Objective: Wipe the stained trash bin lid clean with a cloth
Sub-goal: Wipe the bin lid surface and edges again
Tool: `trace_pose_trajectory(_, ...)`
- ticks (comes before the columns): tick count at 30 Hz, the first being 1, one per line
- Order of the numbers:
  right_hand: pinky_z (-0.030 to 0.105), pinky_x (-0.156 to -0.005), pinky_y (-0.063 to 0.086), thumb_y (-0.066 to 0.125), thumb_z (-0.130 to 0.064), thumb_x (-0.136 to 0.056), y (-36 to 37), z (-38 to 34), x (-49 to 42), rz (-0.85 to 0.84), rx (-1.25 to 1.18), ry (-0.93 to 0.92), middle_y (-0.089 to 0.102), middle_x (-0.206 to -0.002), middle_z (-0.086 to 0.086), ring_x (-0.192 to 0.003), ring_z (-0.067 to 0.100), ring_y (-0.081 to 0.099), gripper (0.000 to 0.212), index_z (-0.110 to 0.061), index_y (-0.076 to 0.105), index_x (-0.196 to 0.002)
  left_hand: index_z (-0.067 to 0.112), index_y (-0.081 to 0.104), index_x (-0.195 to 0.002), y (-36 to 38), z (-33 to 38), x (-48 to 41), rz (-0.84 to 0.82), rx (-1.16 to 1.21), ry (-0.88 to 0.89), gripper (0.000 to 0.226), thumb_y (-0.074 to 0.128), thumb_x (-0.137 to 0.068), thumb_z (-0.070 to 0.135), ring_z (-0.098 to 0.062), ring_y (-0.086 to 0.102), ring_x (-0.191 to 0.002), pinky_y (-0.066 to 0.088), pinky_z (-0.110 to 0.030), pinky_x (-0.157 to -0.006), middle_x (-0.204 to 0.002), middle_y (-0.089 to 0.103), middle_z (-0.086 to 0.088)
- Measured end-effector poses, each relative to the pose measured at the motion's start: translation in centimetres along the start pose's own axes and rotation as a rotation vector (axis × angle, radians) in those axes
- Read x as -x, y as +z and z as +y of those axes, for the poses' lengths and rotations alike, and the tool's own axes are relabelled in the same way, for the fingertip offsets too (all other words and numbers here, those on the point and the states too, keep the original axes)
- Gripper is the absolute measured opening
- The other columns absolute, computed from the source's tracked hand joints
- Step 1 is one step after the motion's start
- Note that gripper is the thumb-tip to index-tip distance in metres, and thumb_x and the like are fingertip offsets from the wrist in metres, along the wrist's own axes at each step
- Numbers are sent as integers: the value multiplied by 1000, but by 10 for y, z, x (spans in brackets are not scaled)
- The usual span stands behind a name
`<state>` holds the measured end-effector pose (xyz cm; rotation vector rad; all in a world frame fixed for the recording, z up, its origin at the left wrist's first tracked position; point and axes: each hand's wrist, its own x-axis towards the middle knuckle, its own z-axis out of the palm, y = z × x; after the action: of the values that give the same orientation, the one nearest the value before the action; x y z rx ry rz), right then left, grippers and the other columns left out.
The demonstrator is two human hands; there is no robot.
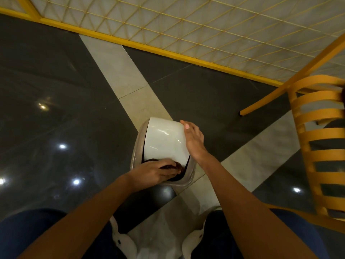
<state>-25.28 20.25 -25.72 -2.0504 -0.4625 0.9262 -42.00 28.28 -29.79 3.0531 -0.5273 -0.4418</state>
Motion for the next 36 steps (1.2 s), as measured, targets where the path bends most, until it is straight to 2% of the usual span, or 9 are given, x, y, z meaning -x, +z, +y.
trace_pose_trajectory(2, 44, -115, 19, 22, -40, -100, 1, 1, 0, 8, 4, -8, 31, -143, -3, -136, 17, 20, 40, -33, 42, -134, 43, 64, -106, -15, 1, -6, -29, -17, -8, 39, 70, -68, 51, 14, 52, -104, 38, -5, -92, -111, 60, 29)
trace_pose_trajectory(6, 45, -115, 18, 20, -40, -101, 1, 1, 0, 1, 24, -17, 30, -144, -4, -136, 17, 19, 40, -34, 41, -134, 33, 71, -103, -18, 5, -10, -57, -318, 110, 64, 87, -41, 29, -7, 58, -111, 36, -25, -104, -110, 67, 16)
trace_pose_trajectory(9, 38, -116, 13, 21, -36, -101, 0, 1, -1, -25, 87, -39, 27, -146, -3, -136, 18, 16, 40, -32, 38, -137, 32, 72, -99, -12, 5, -8, 21, -330, 111, 50, 78, -51, 20, -6, 59, -109, 38, -22, -102, -108, 68, 16)
trace_pose_trajectory(11, 34, -112, 12, 25, -32, -101, -1, 3, 0, -37, 144, -72, 26, -147, -2, -136, 20, 14, 39, -29, 36, -138, 32, 74, -91, -6, 0, -1, -12, -296, 36, 40, 83, -53, 31, -1, 61, -102, 40, -16, -98, -99, 69, 18)
trace_pose_trajectory(14, 33, -111, 13, 29, -30, -101, -1, 5, 0, -30, 164, -97, 26, -147, -1, -136, 21, 14, 38, -27, 37, -138, 24, 77, -77, 4, -3, 9, -83, -404, 27, 48, 92, -32, 29, -9, 63, -96, 27, -34, -103, -87, 72, 9)
trace_pose_trajectory(20, 36, -112, 15, 29, -31, -101, 1, 7, -1, -13, 192, -110, 27, -147, 0, -135, 21, 15, 39, -27, 36, -138, 23, 75, -89, -4, 1, -1, 100, -197, 28, 48, 89, -43, 25, -7, 65, -96, 48, -20, -91, -94, 72, 10)
trace_pose_trajectory(28, 36, -111, 17, 30, -32, -100, 1, 8, 0, -24, 180, -115, 24, -148, -1, -135, 21, 15, 38, -30, 36, -138, 32, 75, -86, -8, 18, -30, 186, -292, 99, 47, 87, -40, 38, -13, 51, -111, 35, -28, -103, -99, 69, 17)
trace_pose_trajectory(32, 36, -112, 15, 29, -32, -101, -1, 8, -1, -33, 194, -115, 24, -148, -1, -136, 21, 14, 39, -28, 35, -139, 24, 77, -79, -2, 7, -1, 359, -129, 37, 25, 81, -54, 27, -11, 54, -102, 35, -25, -100, -88, 72, 11)
trace_pose_trajectory(36, 37, -113, 14, 29, -32, -101, 0, 8, -1, -36, 195, -114, 25, -148, 0, -137, 22, 12, 39, -27, 36, -139, 19, 74, -92, -10, -8, 27, 430, 19, -76, 48, 89, -47, 19, -10, 47, -108, 33, -24, -102, -100, 70, 6)
